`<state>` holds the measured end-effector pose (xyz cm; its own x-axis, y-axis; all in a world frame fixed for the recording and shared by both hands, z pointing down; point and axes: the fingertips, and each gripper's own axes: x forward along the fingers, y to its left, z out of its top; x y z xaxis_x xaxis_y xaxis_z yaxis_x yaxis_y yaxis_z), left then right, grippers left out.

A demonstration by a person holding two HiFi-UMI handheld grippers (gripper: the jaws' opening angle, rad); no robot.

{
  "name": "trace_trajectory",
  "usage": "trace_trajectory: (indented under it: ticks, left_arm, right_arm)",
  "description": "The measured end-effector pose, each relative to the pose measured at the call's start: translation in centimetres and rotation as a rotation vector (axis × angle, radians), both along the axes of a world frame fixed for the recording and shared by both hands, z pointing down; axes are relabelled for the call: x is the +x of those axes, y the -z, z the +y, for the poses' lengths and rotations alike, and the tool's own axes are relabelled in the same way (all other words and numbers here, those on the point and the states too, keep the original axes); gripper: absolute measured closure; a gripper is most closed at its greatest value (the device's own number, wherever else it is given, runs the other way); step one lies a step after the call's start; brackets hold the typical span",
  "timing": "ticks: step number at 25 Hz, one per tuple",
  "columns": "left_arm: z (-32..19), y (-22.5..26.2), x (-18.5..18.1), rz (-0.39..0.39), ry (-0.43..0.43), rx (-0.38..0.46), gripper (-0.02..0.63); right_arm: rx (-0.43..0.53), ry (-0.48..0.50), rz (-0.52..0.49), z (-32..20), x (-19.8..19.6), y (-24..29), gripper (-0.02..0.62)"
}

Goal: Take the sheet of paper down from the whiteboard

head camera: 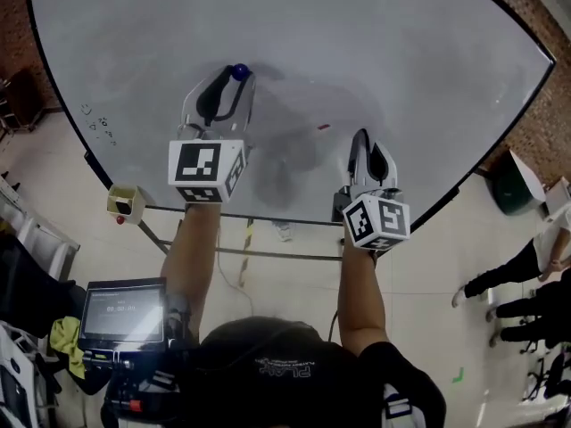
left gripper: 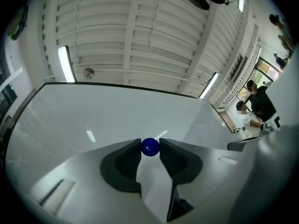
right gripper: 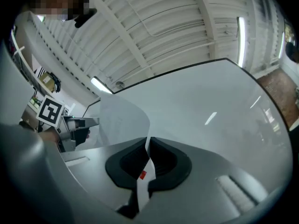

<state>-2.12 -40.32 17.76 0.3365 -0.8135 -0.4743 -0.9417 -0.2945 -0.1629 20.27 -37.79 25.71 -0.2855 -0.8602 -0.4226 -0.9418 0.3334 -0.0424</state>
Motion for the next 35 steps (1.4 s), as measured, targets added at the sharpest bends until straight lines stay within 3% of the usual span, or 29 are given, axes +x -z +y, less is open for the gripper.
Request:
trace_trajectory:
  ticks: [7, 12, 19, 26, 35]
  left_arm:
    - [2.8, -6.2, 0.3, -0.007, -0.080, -0.088, 0.482]
    - [4.7, -11.7, 0.3, 0.018, -0.132, -0.199, 0.482]
    - [6.4, -19.2, 2.4, -0.070, -0.173, -0.315, 0.482]
    - [8.1, -20.1, 6.6, -0.105, -0.169, -0.305, 0.482]
    - [7.9, -18.9, 6.0, -0.072, -0.139, -0.293, 0.482]
  right_arm:
    - [-0.120, -0.114, 0.044, 4.0, 0.1, -5.7, 0.581]
    - [-0.197, -0.172, 0.093, 6.8, -0.8, -8.8, 0.581]
    - [-0.287, -0.213, 0.149, 8.6, -1.8, -12.3, 0.581]
    - [-0.287, -0.204, 0.141, 11.0, 0.7, -12.2, 0.581]
    - [-0.293, -0.183, 0.153, 10.7, 0.1, -11.8, 0.581]
